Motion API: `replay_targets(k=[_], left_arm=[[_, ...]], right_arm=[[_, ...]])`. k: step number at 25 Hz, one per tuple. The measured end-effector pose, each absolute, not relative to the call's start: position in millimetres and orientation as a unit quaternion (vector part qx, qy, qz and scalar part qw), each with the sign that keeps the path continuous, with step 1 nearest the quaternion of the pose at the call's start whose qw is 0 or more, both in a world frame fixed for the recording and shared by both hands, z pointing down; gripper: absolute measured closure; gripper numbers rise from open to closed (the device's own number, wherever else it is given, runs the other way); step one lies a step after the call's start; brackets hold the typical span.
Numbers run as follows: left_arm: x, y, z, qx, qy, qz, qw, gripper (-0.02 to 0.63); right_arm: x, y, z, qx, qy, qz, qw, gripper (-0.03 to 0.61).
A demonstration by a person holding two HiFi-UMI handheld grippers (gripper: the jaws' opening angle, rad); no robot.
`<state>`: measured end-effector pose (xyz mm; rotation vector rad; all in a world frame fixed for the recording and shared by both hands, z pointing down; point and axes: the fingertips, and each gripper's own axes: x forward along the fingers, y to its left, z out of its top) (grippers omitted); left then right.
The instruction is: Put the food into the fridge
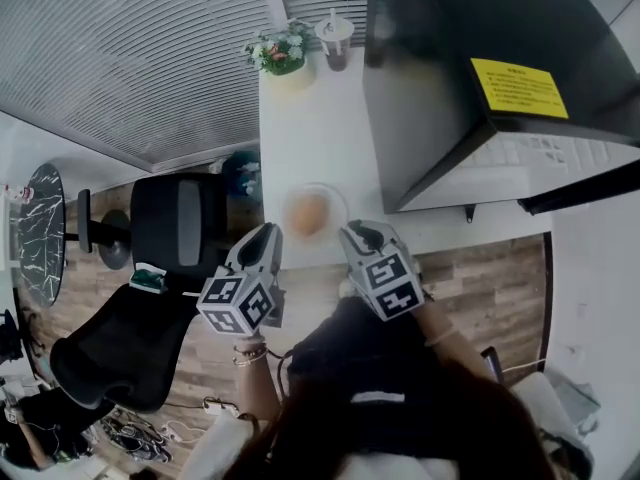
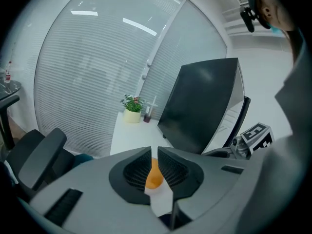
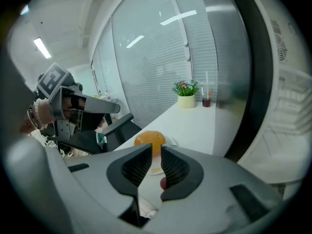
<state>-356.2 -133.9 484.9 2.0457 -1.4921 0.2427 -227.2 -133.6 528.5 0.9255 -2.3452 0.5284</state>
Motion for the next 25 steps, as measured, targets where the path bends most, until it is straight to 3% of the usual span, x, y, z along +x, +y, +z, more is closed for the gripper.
replay_targets(k=[11, 16, 25], left_arm=[[-362, -157, 533, 0.763, -0.529, 0.159, 0.337, 0.532], [-370, -163, 556, 0.756, -0.516, 0.177, 0.362, 0.494], [-374, -158, 598, 0.742, -0.473, 0.243, 0.409, 0.494]], right_arm=[[-230, -137, 575, 0.326, -0.848, 0.288, 0.304, 0.457], [-229, -141, 594, 0.326, -0.828, 0.33, 0.315, 0.449], [-222, -146, 613, 0.346, -0.784, 0.426, 0.289, 0.449]])
